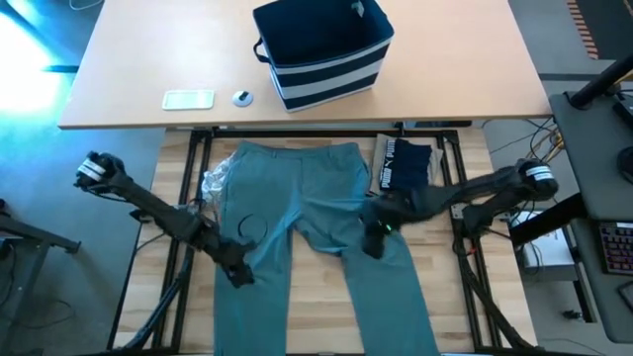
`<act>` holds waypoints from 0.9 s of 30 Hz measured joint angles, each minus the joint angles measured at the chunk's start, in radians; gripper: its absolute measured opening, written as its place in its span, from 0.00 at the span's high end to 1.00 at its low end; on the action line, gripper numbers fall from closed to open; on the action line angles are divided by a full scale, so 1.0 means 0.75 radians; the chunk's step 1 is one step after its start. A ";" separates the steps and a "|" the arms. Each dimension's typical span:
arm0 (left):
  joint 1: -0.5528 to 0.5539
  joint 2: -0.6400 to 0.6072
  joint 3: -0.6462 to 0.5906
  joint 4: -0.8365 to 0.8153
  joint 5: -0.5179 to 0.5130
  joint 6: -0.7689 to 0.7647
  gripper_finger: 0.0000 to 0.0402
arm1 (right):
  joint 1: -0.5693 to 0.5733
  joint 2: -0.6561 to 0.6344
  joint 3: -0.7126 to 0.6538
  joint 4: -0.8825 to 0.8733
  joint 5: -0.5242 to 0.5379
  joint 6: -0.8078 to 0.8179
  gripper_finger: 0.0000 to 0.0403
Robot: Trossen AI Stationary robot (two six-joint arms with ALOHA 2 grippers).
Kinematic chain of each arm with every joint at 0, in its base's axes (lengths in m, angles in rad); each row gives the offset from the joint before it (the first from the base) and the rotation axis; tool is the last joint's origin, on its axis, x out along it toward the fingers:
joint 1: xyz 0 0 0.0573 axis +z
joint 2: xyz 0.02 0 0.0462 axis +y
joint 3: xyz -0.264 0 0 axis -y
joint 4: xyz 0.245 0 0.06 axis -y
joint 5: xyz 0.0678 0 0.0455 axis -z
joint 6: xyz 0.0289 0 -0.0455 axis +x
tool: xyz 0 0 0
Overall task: Fold Laundry from Bin
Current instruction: Fold the blue pants
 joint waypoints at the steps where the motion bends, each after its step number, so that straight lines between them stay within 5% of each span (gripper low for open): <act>1: 0.032 -0.037 0.032 -0.083 -0.025 0.081 0.48 | -0.051 0.006 0.035 0.030 0.002 -0.031 0.66; 5: 0.270 -0.156 0.113 -0.371 -0.221 0.395 0.48 | -0.302 0.111 0.196 0.118 0.070 -0.152 0.66; 13: 1.079 -0.152 0.069 -0.285 -0.284 0.829 0.49 | -0.717 0.551 0.493 -0.001 0.091 -0.229 0.73; 19: 1.477 -0.012 0.080 -0.130 -0.287 0.899 0.52 | -0.884 0.797 0.647 -0.062 -0.042 -0.247 0.95; 27: 1.840 0.177 0.114 -0.079 -0.308 0.983 0.53 | -1.035 1.067 0.932 -0.018 -0.022 -0.364 0.97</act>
